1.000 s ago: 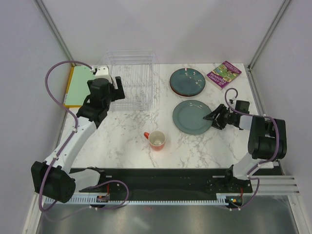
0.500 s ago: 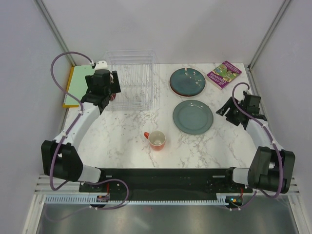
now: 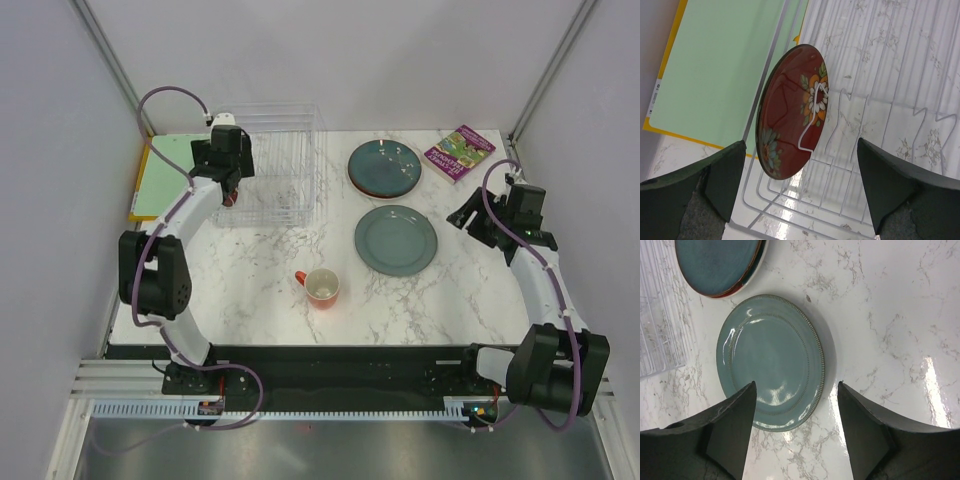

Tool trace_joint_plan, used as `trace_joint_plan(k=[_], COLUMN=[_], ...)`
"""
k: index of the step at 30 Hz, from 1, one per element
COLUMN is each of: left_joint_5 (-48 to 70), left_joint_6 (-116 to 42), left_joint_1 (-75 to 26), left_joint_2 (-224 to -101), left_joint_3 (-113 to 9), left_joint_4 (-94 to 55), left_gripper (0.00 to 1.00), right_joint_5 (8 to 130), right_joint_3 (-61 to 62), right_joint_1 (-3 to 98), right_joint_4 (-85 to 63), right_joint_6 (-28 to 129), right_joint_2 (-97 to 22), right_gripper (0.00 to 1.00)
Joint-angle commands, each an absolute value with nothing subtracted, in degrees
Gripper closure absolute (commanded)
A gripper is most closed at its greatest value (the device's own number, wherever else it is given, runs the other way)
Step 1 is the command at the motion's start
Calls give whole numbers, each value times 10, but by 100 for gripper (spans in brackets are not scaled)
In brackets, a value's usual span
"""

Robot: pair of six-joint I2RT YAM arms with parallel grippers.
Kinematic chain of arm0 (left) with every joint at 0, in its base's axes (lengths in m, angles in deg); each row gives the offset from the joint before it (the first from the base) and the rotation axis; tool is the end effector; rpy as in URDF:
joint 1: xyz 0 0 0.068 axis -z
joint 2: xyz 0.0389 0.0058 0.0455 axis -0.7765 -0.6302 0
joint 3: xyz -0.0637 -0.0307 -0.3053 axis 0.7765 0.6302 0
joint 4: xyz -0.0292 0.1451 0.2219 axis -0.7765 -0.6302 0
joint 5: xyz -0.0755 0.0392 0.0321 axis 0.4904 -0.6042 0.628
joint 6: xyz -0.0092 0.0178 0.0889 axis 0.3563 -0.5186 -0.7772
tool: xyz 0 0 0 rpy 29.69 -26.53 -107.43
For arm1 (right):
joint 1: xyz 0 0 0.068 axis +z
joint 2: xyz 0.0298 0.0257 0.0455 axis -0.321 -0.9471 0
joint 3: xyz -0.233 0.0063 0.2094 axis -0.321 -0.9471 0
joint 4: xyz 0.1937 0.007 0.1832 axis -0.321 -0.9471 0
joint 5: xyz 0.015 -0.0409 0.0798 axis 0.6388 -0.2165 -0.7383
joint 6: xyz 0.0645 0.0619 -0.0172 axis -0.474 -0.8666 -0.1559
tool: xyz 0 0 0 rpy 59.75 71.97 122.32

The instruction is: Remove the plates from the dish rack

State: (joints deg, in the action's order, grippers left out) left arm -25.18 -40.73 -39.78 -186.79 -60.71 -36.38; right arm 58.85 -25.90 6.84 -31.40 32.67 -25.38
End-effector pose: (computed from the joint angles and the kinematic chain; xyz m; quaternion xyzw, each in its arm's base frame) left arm 0.4494 -0.0496 0.3093 -0.0880 0.8580 0.1360 0.4874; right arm 0.2796 -0.0334 0.2733 0.2193 0.8716 0.1857 0.3972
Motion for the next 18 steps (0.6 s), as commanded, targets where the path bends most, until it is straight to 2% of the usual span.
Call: trace_joint_plan(k=[1,12,17,18], left_joint_5=[-288,-278,-252,-243], left_joint_6=[-429,-423,-405,-402], left_joint_1=[-406,-426,-440,-443], left_joint_2=[-1898,-1950,-1966,-1968], left_joint_3=[-654,-684,-688,-688], left_joint_4=[-347,-347,-349,-349], left_gripper=[2,3,16,26], right_joint_5=[577,555,551,550], right_joint_3=[-257,-248,-249,-248], right_joint_1=[68,68,68,69], right_joint_4=[-310,-288,-279,-277], right_joint_6=[340,343,347,347], right_joint_2=[-265,-319,-338,-340], right_gripper=[28,29,30,30])
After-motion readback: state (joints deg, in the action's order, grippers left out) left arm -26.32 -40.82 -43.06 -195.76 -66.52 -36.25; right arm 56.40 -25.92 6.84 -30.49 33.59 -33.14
